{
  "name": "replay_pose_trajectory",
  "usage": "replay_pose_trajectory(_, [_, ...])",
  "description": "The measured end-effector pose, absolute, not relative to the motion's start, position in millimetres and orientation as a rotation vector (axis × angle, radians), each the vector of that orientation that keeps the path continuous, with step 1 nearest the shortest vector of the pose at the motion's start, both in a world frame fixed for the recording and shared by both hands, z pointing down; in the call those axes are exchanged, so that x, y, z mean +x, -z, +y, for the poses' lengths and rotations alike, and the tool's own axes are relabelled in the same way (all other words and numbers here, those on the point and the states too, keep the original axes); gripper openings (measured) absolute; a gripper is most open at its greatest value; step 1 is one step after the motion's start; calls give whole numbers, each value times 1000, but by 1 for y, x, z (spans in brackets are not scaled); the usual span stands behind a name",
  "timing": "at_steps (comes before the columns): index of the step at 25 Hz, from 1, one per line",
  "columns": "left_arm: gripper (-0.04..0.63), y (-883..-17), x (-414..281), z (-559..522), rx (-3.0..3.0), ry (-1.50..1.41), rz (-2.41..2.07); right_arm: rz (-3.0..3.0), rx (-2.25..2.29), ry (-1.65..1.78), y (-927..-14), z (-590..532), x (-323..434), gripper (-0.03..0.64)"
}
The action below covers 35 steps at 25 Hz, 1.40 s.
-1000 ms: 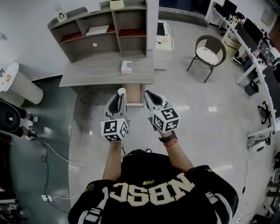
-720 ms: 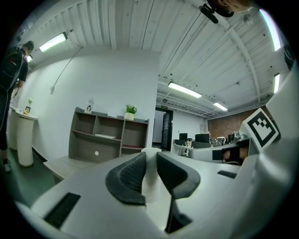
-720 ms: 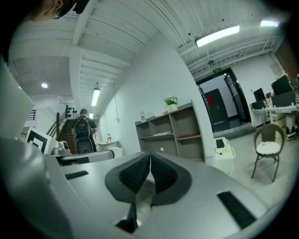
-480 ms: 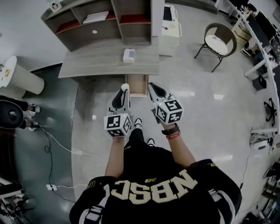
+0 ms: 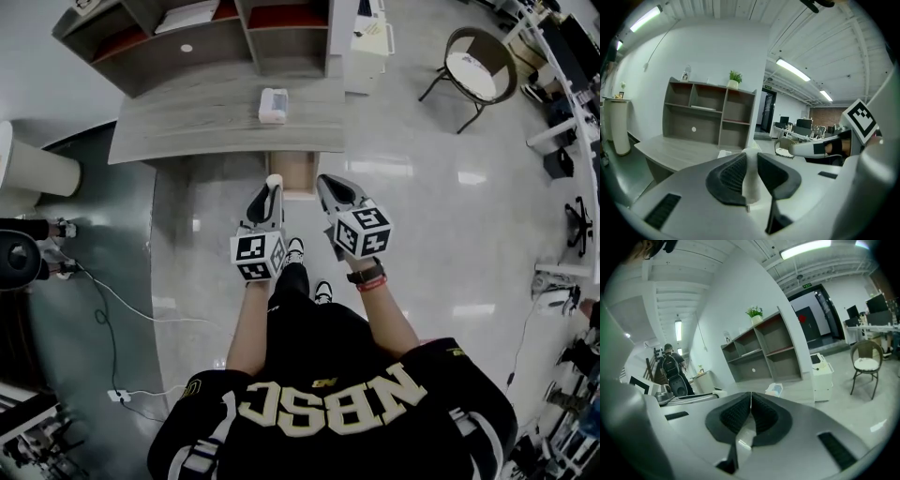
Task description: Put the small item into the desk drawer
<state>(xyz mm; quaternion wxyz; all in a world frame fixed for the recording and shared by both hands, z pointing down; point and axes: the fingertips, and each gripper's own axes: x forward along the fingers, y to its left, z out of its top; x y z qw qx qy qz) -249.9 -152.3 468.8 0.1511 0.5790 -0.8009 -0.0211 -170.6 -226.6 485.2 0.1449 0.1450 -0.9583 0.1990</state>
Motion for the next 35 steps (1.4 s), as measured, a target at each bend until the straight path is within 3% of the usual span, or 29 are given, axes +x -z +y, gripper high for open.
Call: replay_pose_trajectory(35, [87, -690, -299, -234, 1497, -72, -1997, -2435, 484, -738, -667, -272, -219, 11])
